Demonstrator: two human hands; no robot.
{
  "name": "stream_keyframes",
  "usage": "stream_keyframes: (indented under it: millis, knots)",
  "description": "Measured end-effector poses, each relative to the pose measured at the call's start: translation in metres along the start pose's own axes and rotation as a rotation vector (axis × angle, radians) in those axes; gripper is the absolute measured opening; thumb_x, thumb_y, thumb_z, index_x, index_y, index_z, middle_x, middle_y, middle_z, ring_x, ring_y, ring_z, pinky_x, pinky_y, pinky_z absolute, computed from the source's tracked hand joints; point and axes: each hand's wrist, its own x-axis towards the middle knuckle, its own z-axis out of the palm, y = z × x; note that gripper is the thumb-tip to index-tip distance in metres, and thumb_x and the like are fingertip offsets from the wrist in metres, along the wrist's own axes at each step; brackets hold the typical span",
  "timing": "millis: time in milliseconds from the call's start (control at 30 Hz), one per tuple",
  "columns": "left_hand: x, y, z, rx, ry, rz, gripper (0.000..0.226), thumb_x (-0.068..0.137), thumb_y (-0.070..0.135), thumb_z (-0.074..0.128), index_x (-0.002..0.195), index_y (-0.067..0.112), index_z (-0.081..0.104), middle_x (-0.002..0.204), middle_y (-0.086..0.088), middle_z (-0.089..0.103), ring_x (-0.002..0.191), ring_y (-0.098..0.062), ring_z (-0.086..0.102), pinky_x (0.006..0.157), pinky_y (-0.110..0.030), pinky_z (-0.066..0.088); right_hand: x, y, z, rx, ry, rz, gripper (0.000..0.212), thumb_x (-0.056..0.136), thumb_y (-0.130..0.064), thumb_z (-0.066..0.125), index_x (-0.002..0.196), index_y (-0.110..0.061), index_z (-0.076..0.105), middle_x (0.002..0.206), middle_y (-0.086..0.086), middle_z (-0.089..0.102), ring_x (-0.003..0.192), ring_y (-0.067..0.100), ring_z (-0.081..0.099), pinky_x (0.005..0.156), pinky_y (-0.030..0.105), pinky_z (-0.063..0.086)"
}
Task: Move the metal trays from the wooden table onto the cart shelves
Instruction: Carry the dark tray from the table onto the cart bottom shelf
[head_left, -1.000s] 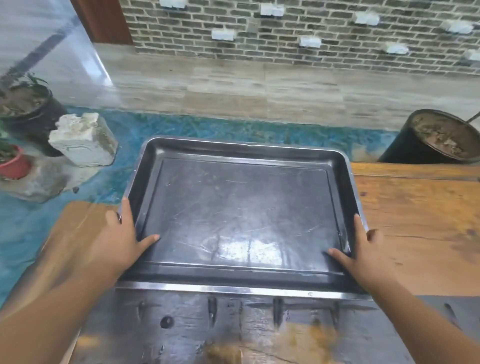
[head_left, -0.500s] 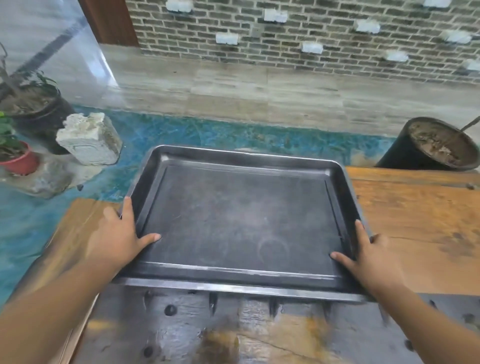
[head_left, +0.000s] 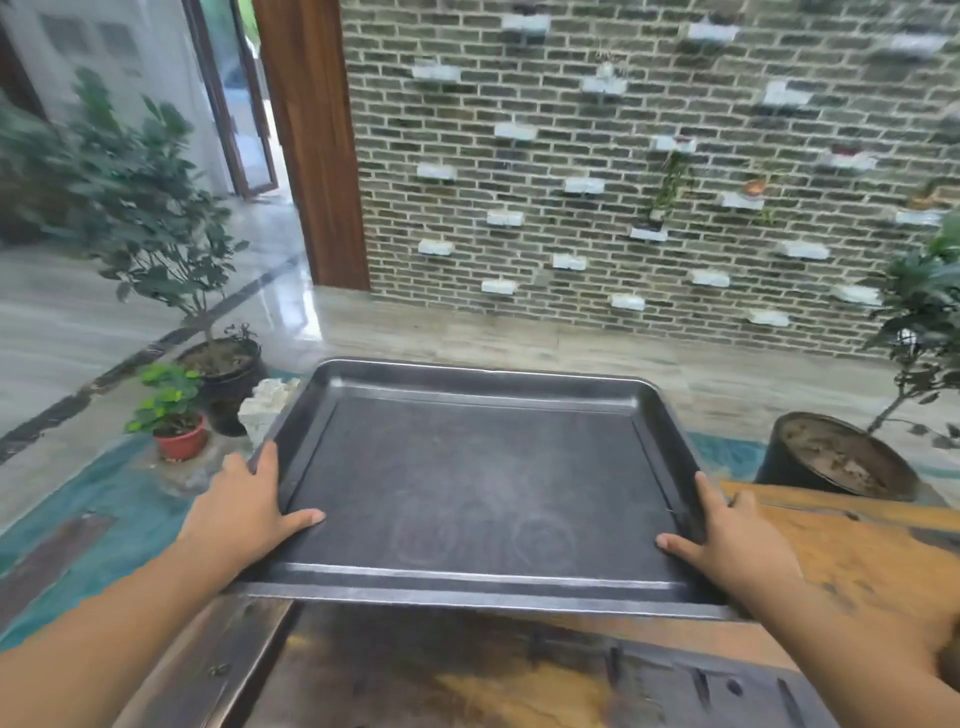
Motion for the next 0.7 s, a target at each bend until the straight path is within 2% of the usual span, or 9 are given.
stream_keyframes:
  millis: [167,367,500,600,700]
  knots:
    - [-0.053,-0.052,-0.062,0.01,0.059,-0.068,0.124,0.061,0.091,0.055,0.153,0.019,0.015,0.131,-0.021,0.039,0.114,-0.039,0.054,0.084,-0.047,0.053,-0.043,-0.035,-0.052,-0.024,0.055,-0.09,0.112,0.069,-0.085,0.052,0.156,-0.031,0.007,0.13,0.016,0.04,0.1,0.033,0.063,0.075,0.037,0.05]
    - [-0.126,-0.139,-0.108,-0.037,0.124,-0.148,0.122,0.063,0.087,0.059,0.154,0.018,0.015,0.132,-0.021,0.04,0.115,-0.04,0.055,0.09,-0.046,0.052,-0.103,-0.1,-0.081,-0.029,0.101,-0.216,0.112,0.07,-0.085,0.053,0.156,-0.031,0.007,0.127,0.013,0.045,0.102,0.03,0.061,0.069,0.035,0.048]
    - [-0.188,-0.214,-0.128,-0.015,0.194,-0.257,0.117,0.062,0.086,0.061,0.15,0.018,0.021,0.129,-0.021,0.041,0.113,-0.041,0.055,0.087,-0.048,0.05,-0.144,-0.162,-0.091,-0.011,0.131,-0.334,0.114,0.068,-0.085,0.054,0.156,-0.029,0.008,0.127,0.014,0.048,0.102,0.029,0.061,0.073,0.035,0.051]
    - [-0.242,-0.27,-0.134,-0.032,0.216,-0.361,0.116,0.063,0.084,0.063,0.15,0.022,0.019,0.127,-0.022,0.043,0.111,-0.042,0.056,0.087,-0.048,0.05,-0.174,-0.216,-0.092,0.015,0.16,-0.438,0.114,0.068,-0.084,0.057,0.156,-0.03,0.009,0.124,0.013,0.047,0.098,0.029,0.061,0.071,0.035,0.051]
    - [-0.3,-0.324,-0.138,-0.036,0.236,-0.485,0.112,0.063,0.084,0.063,0.148,0.021,0.024,0.123,-0.019,0.045,0.11,-0.041,0.056,0.086,-0.048,0.05,-0.204,-0.276,-0.087,0.034,0.146,-0.559,0.115,0.067,-0.083,0.058,0.156,-0.031,0.008,0.123,0.012,0.045,0.095,0.028,0.06,0.067,0.034,0.05]
